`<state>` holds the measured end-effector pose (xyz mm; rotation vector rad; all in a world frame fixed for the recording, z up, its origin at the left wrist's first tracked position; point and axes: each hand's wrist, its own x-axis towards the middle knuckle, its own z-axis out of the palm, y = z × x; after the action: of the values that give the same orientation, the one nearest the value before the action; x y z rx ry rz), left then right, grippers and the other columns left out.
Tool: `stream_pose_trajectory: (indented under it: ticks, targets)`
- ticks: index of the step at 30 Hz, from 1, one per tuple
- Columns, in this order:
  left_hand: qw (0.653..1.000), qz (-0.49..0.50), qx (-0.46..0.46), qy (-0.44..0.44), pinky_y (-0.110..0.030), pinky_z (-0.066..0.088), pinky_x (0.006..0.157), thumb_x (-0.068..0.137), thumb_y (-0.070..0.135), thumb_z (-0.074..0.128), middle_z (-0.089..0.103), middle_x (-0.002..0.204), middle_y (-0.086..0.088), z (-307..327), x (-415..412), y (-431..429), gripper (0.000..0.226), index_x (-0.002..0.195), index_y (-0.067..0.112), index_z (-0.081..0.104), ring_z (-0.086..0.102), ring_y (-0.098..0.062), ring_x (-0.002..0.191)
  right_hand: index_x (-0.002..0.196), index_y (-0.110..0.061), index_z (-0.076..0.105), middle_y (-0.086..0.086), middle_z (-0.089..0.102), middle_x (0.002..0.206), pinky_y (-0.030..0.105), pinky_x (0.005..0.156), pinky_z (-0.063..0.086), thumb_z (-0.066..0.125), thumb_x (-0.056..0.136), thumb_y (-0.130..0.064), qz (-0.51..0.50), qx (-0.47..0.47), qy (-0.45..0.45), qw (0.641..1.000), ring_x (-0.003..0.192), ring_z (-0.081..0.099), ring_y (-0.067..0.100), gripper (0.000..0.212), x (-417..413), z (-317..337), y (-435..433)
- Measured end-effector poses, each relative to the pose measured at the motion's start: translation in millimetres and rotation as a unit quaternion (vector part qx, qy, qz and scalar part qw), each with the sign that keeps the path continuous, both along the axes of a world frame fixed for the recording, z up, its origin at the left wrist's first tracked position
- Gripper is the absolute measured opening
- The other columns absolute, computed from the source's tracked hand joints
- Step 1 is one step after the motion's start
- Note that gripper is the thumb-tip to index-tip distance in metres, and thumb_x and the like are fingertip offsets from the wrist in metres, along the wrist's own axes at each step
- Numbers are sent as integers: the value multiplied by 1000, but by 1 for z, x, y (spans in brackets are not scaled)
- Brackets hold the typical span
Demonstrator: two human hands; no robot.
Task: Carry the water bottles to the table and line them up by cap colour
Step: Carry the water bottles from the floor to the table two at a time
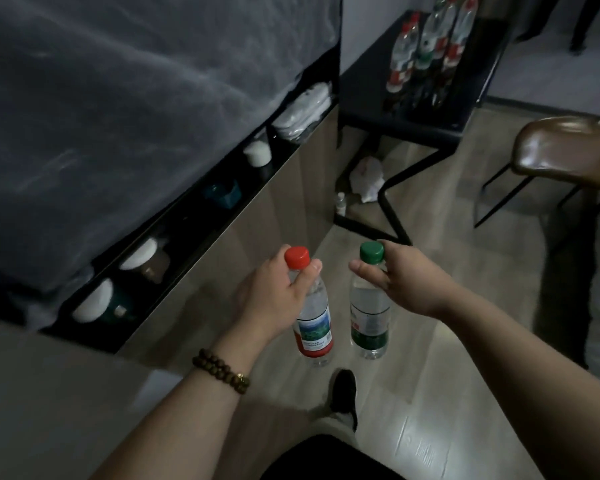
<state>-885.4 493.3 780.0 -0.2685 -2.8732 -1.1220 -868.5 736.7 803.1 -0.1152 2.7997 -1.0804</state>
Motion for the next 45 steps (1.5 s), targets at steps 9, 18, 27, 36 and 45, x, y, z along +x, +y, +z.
stream_pose_trajectory:
  ticks: [9,18,27,36,45]
  targets:
    - [998,-52,19,9,-33,35,64,88,73,46,60,76,10,28,-179,129,41,83,32,46,56,-18,73,94,-29,57,-8,65,81,29,62,48,42,77,-83,-63,24,11,998,73,62,6,58,-144,24,114]
    - [998,-55,25,0,-29,32,64,95,61,54,56,75,15,21,-310,238,32,79,35,44,50,2,68,90,-33,55,-8,67,78,28,61,51,43,75,-84,-55,-24,13,998,71,66,12,54,-280,17,223]
    - [998,46,32,-7,-10,40,58,92,70,48,61,75,13,26,-423,348,34,81,37,48,60,5,76,87,-32,56,-9,66,77,29,63,50,48,77,-83,8,-24,2,1000,71,63,5,52,-444,16,346]
    - [995,101,13,0,-25,36,58,85,79,38,58,76,13,30,-526,436,43,84,37,49,56,-1,68,92,-32,60,-7,70,79,30,65,55,56,81,-76,57,-23,-18,998,71,66,4,46,-576,13,424]
    - [993,113,28,12,-27,40,57,87,76,43,57,74,12,1,-654,508,41,80,37,45,56,-1,65,94,-36,58,-14,68,85,19,60,43,48,68,-87,65,12,-52,996,77,61,-11,58,-708,-5,495]
